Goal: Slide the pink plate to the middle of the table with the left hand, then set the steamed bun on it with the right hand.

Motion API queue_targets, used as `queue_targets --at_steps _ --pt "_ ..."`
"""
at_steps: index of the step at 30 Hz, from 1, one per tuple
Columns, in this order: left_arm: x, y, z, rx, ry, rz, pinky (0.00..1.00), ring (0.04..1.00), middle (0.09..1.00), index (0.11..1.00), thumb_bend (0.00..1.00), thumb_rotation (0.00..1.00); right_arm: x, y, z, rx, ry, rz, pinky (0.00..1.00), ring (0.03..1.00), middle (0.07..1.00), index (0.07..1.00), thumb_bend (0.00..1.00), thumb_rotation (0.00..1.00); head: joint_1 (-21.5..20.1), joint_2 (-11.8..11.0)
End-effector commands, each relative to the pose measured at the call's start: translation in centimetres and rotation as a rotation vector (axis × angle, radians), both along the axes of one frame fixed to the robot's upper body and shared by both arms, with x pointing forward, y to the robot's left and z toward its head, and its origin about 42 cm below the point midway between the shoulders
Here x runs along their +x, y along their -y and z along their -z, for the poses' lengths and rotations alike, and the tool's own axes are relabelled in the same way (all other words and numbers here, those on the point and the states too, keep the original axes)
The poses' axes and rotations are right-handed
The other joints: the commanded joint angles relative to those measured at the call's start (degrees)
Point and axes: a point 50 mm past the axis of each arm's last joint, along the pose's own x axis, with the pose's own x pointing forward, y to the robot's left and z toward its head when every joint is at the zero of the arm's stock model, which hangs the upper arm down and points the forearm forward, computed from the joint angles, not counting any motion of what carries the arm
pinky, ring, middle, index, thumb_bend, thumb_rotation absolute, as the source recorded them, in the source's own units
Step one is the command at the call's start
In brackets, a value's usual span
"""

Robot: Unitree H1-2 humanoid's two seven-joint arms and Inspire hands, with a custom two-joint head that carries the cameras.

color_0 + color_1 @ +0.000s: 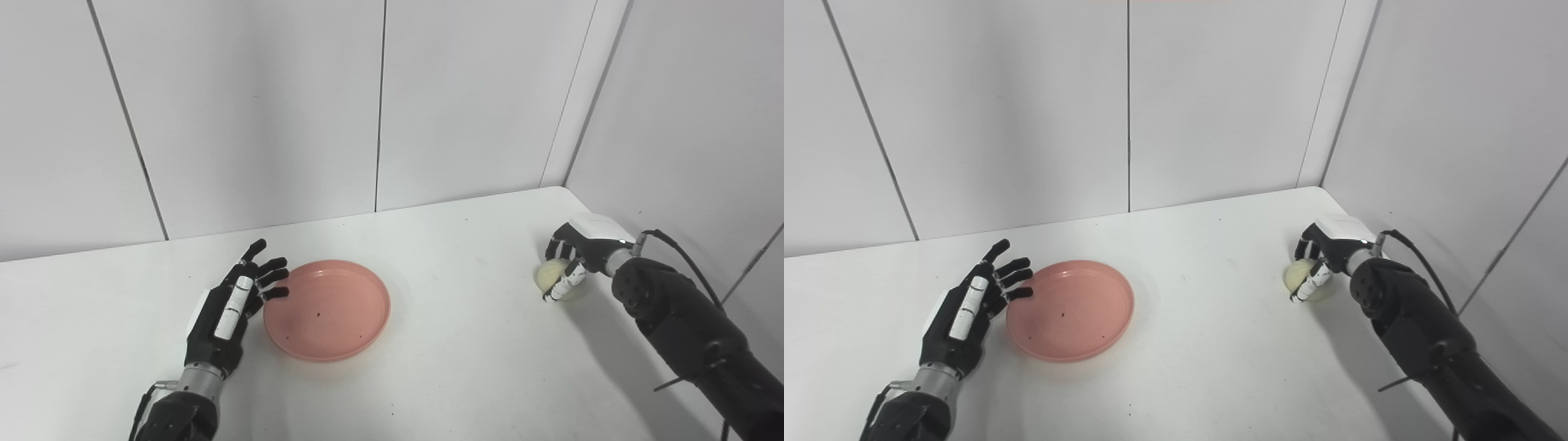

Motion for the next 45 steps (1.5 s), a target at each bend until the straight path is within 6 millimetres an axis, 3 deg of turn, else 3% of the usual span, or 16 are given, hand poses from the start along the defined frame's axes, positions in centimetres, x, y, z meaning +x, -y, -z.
queue_targets --at_steps 1,5,16,20,23,31,37,45 --pt "-0.6 -0.1 1.3 0.006 -0.033 0.005 0.67 0.772 0.772 0.874 0.71 0.76 -0.6 0.3 0.8 -0.027 -0.046 -0.017 0.24 0.311 0.423 0.524 0.52 0.0 0.1 0.0" --pt "-0.6 0.0 1.4 0.006 -0.034 0.008 0.67 0.775 0.779 0.873 0.71 0.77 -0.5 -0.4 -0.2 -0.033 -0.03 -0.033 0.25 0.317 0.429 0.525 0.52 0.0 0.1 -0.1" --pt "-0.4 0.4 1.5 0.01 -0.036 0.008 0.67 0.771 0.776 0.876 0.71 0.77 0.2 -4.9 -6.4 -0.105 0.145 -0.232 0.28 0.35 0.453 0.507 0.53 0.0 0.4 -0.5" --pt "-0.4 0.7 1.6 0.007 -0.031 0.012 0.67 0.774 0.776 0.872 0.73 0.76 0.6 -8.5 -8.8 -0.12 0.197 -0.333 0.25 0.328 0.423 0.517 0.53 0.0 1.3 -0.7" --pt "-0.3 0.9 1.7 0.008 -0.025 0.012 0.67 0.776 0.779 0.866 0.71 0.77 0.9 -10.7 -9.9 -0.114 0.217 -0.381 0.28 0.366 0.432 0.52 0.53 0.0 1.9 -0.8" --pt "-0.3 1.4 1.6 0.005 -0.024 0.006 0.66 0.773 0.777 0.856 0.73 0.77 2.0 -14.8 -10.6 -0.082 0.256 -0.499 0.41 0.483 0.513 0.467 0.53 0.0 2.6 -0.9" --pt "-0.3 1.8 1.5 0.004 -0.019 0.004 0.67 0.782 0.781 0.857 0.73 0.77 2.2 -19.2 -11.0 -0.079 0.265 -0.589 0.37 0.438 0.495 0.491 0.52 0.0 3.7 -0.9" --pt "-0.4 2.6 1.6 0.002 -0.013 0.014 0.68 0.785 0.784 0.853 0.75 0.77 2.6 -23.6 -10.6 -0.048 0.257 -0.677 0.35 0.41 0.495 0.509 0.52 0.0 6.1 -0.7"
